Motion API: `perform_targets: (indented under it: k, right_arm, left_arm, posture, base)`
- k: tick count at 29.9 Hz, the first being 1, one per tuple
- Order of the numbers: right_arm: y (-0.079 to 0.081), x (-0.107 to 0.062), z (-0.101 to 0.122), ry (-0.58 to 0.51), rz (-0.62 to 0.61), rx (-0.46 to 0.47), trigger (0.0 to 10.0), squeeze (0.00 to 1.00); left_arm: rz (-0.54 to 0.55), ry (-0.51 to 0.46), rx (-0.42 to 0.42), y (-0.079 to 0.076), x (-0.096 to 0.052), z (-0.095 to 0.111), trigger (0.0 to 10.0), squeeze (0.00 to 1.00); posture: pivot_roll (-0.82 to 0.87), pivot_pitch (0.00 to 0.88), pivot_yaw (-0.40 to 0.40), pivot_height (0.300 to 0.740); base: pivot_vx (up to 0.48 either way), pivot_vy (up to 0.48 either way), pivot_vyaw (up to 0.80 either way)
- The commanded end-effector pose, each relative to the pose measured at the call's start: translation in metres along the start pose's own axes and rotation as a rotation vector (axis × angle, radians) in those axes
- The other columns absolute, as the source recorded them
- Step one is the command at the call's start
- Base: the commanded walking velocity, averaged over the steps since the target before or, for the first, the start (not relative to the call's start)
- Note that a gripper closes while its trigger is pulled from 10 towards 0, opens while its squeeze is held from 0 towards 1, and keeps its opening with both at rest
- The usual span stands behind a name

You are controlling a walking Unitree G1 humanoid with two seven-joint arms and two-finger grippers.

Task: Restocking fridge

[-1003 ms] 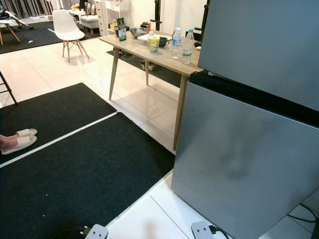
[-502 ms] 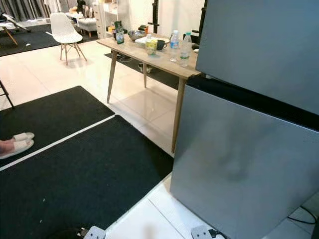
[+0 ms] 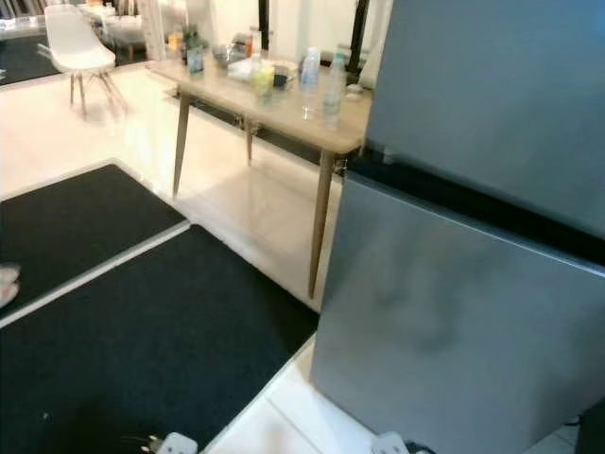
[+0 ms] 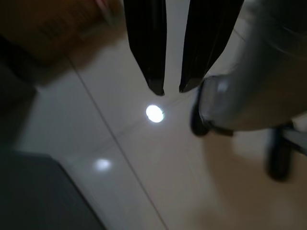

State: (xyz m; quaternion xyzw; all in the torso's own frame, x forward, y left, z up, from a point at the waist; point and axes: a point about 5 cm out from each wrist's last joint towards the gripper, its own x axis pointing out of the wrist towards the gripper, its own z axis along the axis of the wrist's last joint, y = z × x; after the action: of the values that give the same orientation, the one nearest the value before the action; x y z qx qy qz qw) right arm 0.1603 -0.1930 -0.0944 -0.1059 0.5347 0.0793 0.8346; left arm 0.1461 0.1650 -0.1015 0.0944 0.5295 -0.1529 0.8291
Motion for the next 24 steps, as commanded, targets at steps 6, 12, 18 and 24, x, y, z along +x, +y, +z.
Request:
perform_targets:
  k: [6,12,18,24]
  right_arm:
    - [-0.0094,-0.0027,-0.0150,0.046,-0.026,-0.002,10.0,0.00]
    - [-0.0098,-0.0028,-0.0155,0.049,-0.030,0.000,10.0,0.00]
    - [-0.0121,-0.0031,-0.0157,0.047,-0.047,0.006,10.0,0.00]
    - [-0.0129,-0.0032,-0.0158,0.048,-0.048,0.005,10.0,0.00]
  left_arm:
    - [-0.008,0.003,0.009,-0.0031,0.0005,-0.0005,10.0,0.00]
    - [-0.009,0.004,0.009,-0.0032,0.0005,-0.0007,10.0,0.00]
    - [-0.009,0.007,0.009,-0.0040,0.0005,-0.0017,10.0,0.00]
    - [-0.009,0.007,0.011,-0.0042,0.0005,-0.0019,10.0,0.00]
  posture:
    - [-0.06,0.000,-0.013,0.740]
    - [-0.06,0.000,-0.013,0.740]
    - [-0.06,0.000,-0.014,0.740]
    - [-0.06,0.000,-0.014,0.740]
  base:
    - [0.299,0.000,-0.19]
    - [0.301,0.000,-0.79]
    - [0.298,0.000,-0.48]
    - [0.301,0.000,0.00]
